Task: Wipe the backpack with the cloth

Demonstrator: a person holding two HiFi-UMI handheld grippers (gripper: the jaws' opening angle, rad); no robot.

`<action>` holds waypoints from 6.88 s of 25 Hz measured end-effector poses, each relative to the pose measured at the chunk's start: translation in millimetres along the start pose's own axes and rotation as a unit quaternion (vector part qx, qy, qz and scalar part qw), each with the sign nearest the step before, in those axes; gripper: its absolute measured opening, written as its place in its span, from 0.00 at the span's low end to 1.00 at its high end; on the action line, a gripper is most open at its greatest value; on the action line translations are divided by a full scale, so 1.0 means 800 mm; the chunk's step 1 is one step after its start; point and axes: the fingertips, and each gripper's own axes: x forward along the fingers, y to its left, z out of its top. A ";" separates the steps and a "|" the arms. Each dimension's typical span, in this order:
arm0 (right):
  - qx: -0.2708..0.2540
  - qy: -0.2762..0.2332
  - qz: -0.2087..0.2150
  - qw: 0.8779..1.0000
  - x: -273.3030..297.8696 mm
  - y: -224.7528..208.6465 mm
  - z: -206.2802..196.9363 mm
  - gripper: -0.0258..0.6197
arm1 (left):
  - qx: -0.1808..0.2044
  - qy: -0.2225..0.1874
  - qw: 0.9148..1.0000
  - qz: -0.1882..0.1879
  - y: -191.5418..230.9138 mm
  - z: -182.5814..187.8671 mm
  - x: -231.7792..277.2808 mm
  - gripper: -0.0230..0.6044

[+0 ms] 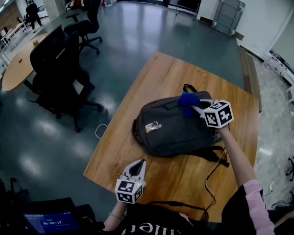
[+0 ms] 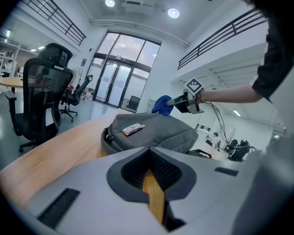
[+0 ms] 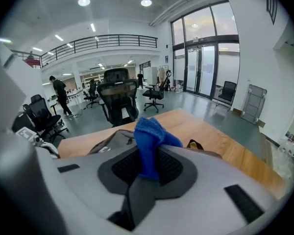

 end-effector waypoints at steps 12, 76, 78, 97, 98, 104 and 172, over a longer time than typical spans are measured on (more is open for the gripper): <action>0.056 -0.013 0.042 0.997 -0.090 0.142 -0.133 0.14 | 0.027 0.008 0.998 -0.054 -0.037 0.010 0.010 0.04; 0.144 -0.017 -0.032 0.989 -0.161 0.083 -0.242 0.14 | 0.059 0.038 0.993 -0.096 -0.075 -0.012 0.030 0.04; 0.137 -0.022 -0.032 0.990 -0.172 0.073 -0.236 0.14 | 0.059 0.039 0.993 -0.095 -0.082 -0.015 0.030 0.04; 0.010 -0.071 -0.117 0.991 -0.055 -0.204 0.020 0.14 | 0.028 0.055 0.997 -0.041 -0.059 -0.028 0.034 0.04; 0.005 -0.069 -0.121 0.990 -0.044 -0.210 0.022 0.14 | 0.026 0.058 0.997 -0.036 -0.055 -0.031 0.031 0.04; 0.003 -0.031 -0.119 0.992 -0.008 -0.220 -0.014 0.14 | 0.018 0.061 0.998 -0.014 -0.041 -0.037 0.028 0.04; 0.270 -0.194 -0.003 0.943 -0.378 0.463 -0.412 0.14 | -0.004 -0.056 0.995 -0.088 -0.274 -0.115 -0.278 0.04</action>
